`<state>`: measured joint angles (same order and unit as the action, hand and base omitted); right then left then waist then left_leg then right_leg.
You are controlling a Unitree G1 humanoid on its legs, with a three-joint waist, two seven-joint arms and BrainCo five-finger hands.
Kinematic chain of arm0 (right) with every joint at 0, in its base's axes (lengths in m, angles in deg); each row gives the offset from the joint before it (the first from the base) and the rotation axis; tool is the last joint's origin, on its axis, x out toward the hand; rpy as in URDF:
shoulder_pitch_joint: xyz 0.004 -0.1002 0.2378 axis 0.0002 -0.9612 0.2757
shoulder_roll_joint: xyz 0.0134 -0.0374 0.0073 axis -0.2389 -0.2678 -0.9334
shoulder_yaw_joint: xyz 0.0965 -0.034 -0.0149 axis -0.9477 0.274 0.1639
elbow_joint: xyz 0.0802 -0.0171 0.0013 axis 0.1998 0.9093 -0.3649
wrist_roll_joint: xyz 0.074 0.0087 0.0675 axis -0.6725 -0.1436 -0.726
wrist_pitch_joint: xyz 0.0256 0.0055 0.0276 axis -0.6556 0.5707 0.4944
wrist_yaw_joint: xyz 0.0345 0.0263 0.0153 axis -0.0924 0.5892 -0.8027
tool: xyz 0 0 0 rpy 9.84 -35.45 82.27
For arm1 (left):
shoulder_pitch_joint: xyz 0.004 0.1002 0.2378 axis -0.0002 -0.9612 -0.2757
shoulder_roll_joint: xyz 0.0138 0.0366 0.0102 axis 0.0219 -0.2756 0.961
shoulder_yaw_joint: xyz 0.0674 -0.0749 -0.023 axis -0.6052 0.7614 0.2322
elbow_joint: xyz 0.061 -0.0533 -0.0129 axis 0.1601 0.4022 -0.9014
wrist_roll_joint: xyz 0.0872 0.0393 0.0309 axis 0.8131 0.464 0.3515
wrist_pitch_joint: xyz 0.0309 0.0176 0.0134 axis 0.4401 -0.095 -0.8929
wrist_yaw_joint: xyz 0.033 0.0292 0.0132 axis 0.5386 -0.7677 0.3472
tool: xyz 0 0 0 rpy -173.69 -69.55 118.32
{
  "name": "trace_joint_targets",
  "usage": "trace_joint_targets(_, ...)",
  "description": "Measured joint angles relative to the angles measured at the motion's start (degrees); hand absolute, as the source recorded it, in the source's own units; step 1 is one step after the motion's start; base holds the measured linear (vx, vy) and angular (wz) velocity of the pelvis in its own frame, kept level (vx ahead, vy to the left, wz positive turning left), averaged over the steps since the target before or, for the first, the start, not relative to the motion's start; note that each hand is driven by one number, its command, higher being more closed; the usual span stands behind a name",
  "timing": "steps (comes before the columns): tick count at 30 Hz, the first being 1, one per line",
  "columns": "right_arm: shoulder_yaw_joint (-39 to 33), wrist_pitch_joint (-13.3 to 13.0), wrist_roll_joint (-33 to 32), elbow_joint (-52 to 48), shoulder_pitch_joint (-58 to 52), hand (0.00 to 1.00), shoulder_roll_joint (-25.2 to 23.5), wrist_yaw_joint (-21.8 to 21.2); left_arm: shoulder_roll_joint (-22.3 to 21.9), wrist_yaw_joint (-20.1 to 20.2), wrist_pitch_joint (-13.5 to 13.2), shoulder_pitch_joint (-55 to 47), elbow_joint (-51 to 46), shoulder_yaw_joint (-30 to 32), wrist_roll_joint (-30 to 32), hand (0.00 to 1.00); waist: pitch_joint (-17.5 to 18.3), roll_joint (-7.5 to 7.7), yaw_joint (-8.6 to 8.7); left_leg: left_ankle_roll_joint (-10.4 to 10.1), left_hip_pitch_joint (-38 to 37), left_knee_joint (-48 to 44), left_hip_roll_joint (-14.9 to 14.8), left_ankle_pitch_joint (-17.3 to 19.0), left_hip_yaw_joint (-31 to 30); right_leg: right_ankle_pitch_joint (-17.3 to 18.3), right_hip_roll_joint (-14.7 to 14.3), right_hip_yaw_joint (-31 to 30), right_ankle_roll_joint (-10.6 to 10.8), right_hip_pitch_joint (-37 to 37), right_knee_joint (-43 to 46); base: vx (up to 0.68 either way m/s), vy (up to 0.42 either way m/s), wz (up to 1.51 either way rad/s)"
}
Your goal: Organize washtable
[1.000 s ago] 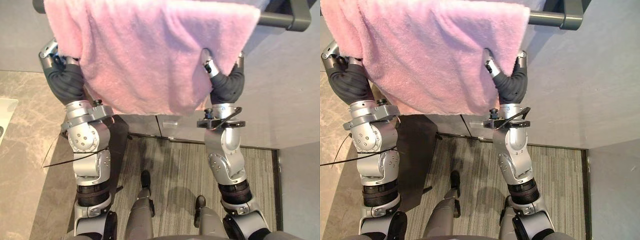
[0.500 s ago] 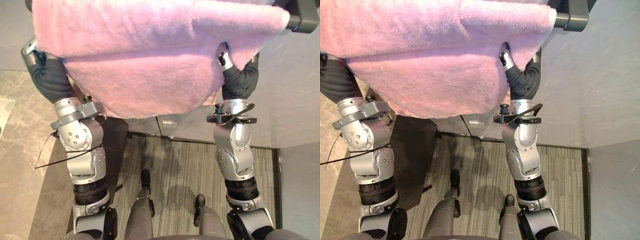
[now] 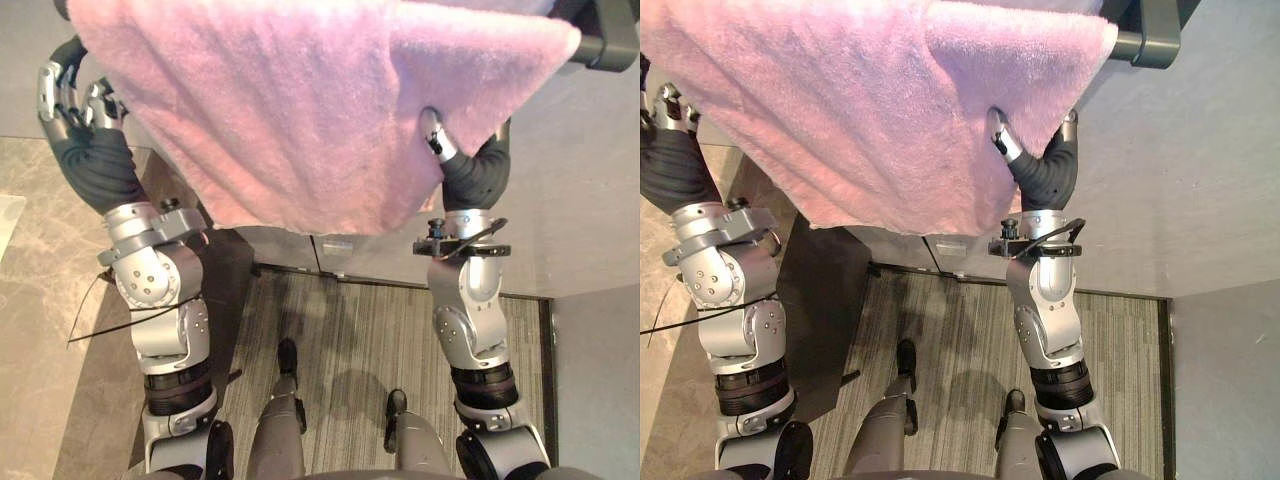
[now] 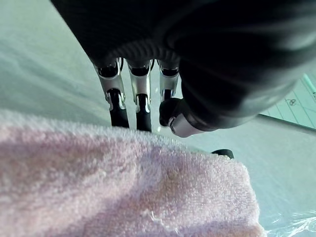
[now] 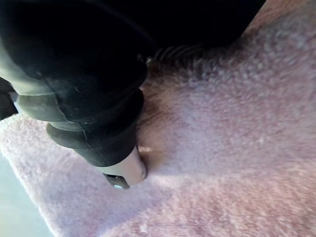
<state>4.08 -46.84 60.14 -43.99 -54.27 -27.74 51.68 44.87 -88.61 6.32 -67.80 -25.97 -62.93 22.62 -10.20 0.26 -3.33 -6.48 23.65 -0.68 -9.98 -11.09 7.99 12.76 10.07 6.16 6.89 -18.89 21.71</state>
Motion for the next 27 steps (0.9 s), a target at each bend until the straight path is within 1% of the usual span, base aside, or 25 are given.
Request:
trace_joint_targets(2, 0.38, 0.36, 0.02, 0.55, -3.44, 0.00, -0.45, -1.17, 0.00, 0.59, 0.02, -2.24, 0.04, -0.69, -0.03, 0.00, 0.02, 0.16, -0.02, -0.03, -0.97, 0.02, -0.02, 0.08, 0.01, 0.00, 0.04, 0.13, 0.00, 1.11, -0.11, 0.01, -0.002, 0.02)
trace_joint_targets(4, 2.16, 1.90, 0.07, 1.68, -10.24, 0.00, -0.22, -3.63, -0.02, 2.77, 0.11, -7.50, 0.36, -1.37, -0.03, 0.00, 0.05, 0.32, 0.12, -0.08, -2.79, -0.02, -0.05, 0.61, 0.15, 0.00, 0.03, 0.15, 0.00, 3.31, -0.96, 0.00, 0.000, 0.00)
trace_joint_targets(5, 2.18, 2.13, 0.09, 2.39, -11.61, 0.00, -0.23, -4.36, -0.03, 3.41, 0.16, -9.03, 0.51, -1.53, -0.03, 0.00, 0.06, 0.36, 0.16, -0.07, -3.35, -0.02, -0.07, 0.85, 0.30, 0.00, 0.03, 0.11, 0.00, 3.93, -1.28, -0.01, 0.001, -0.04)
trace_joint_targets(8, 2.41, 3.56, 0.38, 5.76, -17.02, 0.00, -0.30, -7.49, -0.20, 7.49, 1.05, -16.14, 1.94, -2.59, 0.02, 0.00, 0.18, 0.54, 0.28, -0.03, -5.82, -0.22, -0.15, 1.90, 0.72, 0.00, 0.06, 0.06, 0.00, 6.65, -2.11, -0.02, 0.003, -0.06)
trace_joint_targets(9, 2.45, 4.44, 0.49, 6.65, -20.94, 0.00, -0.30, -9.79, -0.80, 9.97, 1.55, -20.84, 3.42, -2.38, 0.17, 0.00, 0.68, 1.02, 0.68, -0.10, -6.72, -0.36, -0.40, 2.26, 1.03, 0.00, -0.08, 0.07, 0.01, 7.91, -3.08, -0.04, -0.001, -0.16)
trace_joint_targets(11, 2.41, 4.80, 0.84, 8.10, -24.64, 0.00, -0.52, -12.05, -2.10, 11.51, 2.42, -24.72, 6.74, -2.17, 2.13, 0.00, 1.39, 1.83, 0.80, -0.28, -8.08, -0.57, -0.85, 2.56, 1.78, -0.04, -0.29, -0.01, 0.05, 9.31, -3.90, -0.02, -0.014, -0.16)
trace_joint_targets(13, 2.55, 5.50, 2.31, 8.90, -29.29, 0.00, -0.59, -14.31, -4.22, 12.81, 3.65, -29.02, 9.21, -2.00, 5.13, 0.00, 2.76, 2.83, 1.01, -0.56, -9.13, -2.44, -1.33, 3.70, 1.86, -0.04, -0.87, -0.10, 0.04, 11.12, -4.17, 0.00, -0.027, -0.09)
trace_joint_targets(14, 2.60, 5.57, 2.36, 9.41, -30.12, 0.00, -0.60, -14.88, -4.74, 13.26, 3.98, -30.16, 9.35, -1.97, 5.90, 0.00, 2.92, 2.99, 1.04, -0.65, -9.60, -2.82, -1.52, 3.97, 1.94, -0.07, -0.98, -0.13, 0.00, 11.74, -4.37, 0.00, -0.027, -0.12)
trace_joint_targets(15, 2.79, 6.21, 2.40, 9.86, -32.10, 0.00, -0.63, -15.92, -5.41, 14.44, 4.14, -32.92, 9.39, -2.14, 7.09, 0.00, 3.67, 3.08, 1.07, -0.82, -9.87, -4.12, -1.99, 4.78, 1.99, -0.09, -1.21, -0.17, -0.03, 12.75, -4.92, 0.00, -0.021, -0.11)
trace_joint_targets(16, 3.21, 6.91, 1.76, 9.87, -34.22, 0.00, -0.55, -17.76, -5.61, 16.81, 4.43, -36.24, 9.39, -2.27, 8.47, 0.00, 4.10, 2.94, 1.07, -1.06, -10.42, -5.27, -2.23, 5.63, 2.02, -0.11, -1.57, -0.24, -0.06, 13.85, -5.36, -0.01, -0.017, -0.11)
trace_joint_targets(17, 3.67, 7.04, 1.45, 9.87, -35.34, 0.00, -0.45, -18.53, -5.49, 17.98, 4.55, -37.96, 9.38, -2.50, 9.01, 0.00, 4.40, 2.77, 1.06, -1.21, -10.63, -5.79, -2.49, 6.11, 2.02, -0.11, -1.95, -0.28, -0.07, 14.44, -5.66, 0.00, -0.027, -0.12)
trace_joint_targets(18, 4.93, 7.31, 0.53, 9.86, -37.69, 0.00, -0.39, -20.09, -4.58, 20.35, 4.81, -41.75, 9.35, -3.38, 9.07, 0.00, 5.06, 2.42, 1.05, -1.61, -11.05, -6.57, -3.05, 6.78, 2.09, -0.31, -2.21, -0.35, -0.40, 15.38, -6.44, 0.00, -0.026, -0.09)
trace_joint_targets(19, 5.68, 7.66, -0.03, 9.85, -38.77, 0.00, -0.34, -21.08, -3.65, 21.85, 4.88, -43.74, 9.35, -3.92, 9.07, 0.00, 5.17, 2.32, 1.09, -1.78, -11.48, -6.70, -3.21, 6.96, 2.11, -0.32, -2.42, -0.41, -0.41, 16.00, -6.96, 0.00, -0.031, -0.08)
trace_joint_targets(20, 7.47, 8.39, -0.84, 9.87, -40.84, 0.00, 0.33, -23.58, -0.58, 26.23, 4.94, -47.65, 9.35, -5.70, 8.27, 0.00, 5.59, 2.09, 1.14, -2.11, -12.08, -6.93, -3.61, 7.24, 1.98, -0.39, -3.09, -0.39, -0.54, 16.75, -7.96, -0.02, -0.034, -0.04)
trace_joint_targets(21, 9.28, 8.95, -1.76, 9.87, -41.90, 0.00, 1.26, -25.49, 2.16, 29.74, 4.87, -50.40, 9.35, -7.26, 6.71, 0.00, 6.35, 1.99, 1.12, -2.20, -12.08, -6.85, -3.88, 7.30, 1.86, -0.51, -3.25, -0.29, -0.73, 17.05, -8.73, -0.02, -0.040, 0.01)
trace_joint_targets(22, 11.76, 9.04, -2.27, 9.86, -42.41, 0.00, 3.03, -27.87, 5.88, 33.86, 4.60, -53.19, 9.34, -9.27, 3.76, 0.00, 6.87, 1.95, 1.24, -2.26, -12.44, -6.30, -4.01, 7.25, 1.46, -0.67, -3.68, -0.07, -0.94, 17.86, -9.90, -0.01, -0.050, 0.01)
trace_joint_targets(23, 13.70, 8.99, -2.29, 9.74, -42.43, 0.00, 4.57, -29.58, 8.71, 36.85, 3.95, -54.96, 9.29, -11.07, 0.34, 0.00, 7.65, 2.02, 1.23, -2.39, -12.63, -5.92, -4.05, 7.11, 1.29, -0.99, -3.99, -0.06, -0.97, 18.11, -10.52, 0.01, -0.034, 0.03)
trace_joint_targets(24, 14.53, 8.84, -2.30, 9.57, -42.39, 0.00, 5.16, -30.10, 9.73, 38.03, 3.52, -55.42, 9.26, -12.00, -2.41, 0.00, 7.83, 2.03, 1.19, -2.38, -12.83, -5.94, -4.05, 6.89, 1.04, -1.48, -4.10, 0.02, -1.05, 18.62, -10.97, 0.00, 0.000, 0.00)
trace_joint_targets(25, 15.73, 8.46, -2.46, 9.19, -42.24, 0.00, 5.95, -30.95, 11.36, 39.67, 2.41, -56.02, 8.47, -13.57, -7.26, 0.00, 7.89, 2.13, 1.00, -2.33, -13.70, -5.99, -3.93, 6.78, 0.76, -2.06, -4.20, 0.10, -0.98, 20.08, -12.02, 0.03, -0.003, 0.03)
trace_joint_targets(26, 16.40, 8.01, -2.70, 8.91, -41.97, 0.00, 6.43, -31.17, 12.40, 40.40, 1.82, -56.01, 7.19, -14.50, -10.42, 0.00, 7.94, 2.23, 0.99, -2.37, -14.31, -6.02, -3.84, 6.81, 0.62, -2.44, -4.18, 0.11, -0.87, 21.00, -12.47, 0.03, 0.005, 0.05)
trace_joint_targets(27, 17.19, 7.50, -3.91, 7.86, -41.35, 0.00, 7.07, -31.41, 13.70, 41.31, 0.64, -55.52, 4.98, -15.28, -14.09, 0.00, 8.10, 2.41, 1.04, -2.37, -14.65, -6.00, -3.68, 6.82, 0.31, -2.75, -4.12, 0.19, -0.73, 21.77, -13.16, 0.00, 0.007, 0.03)
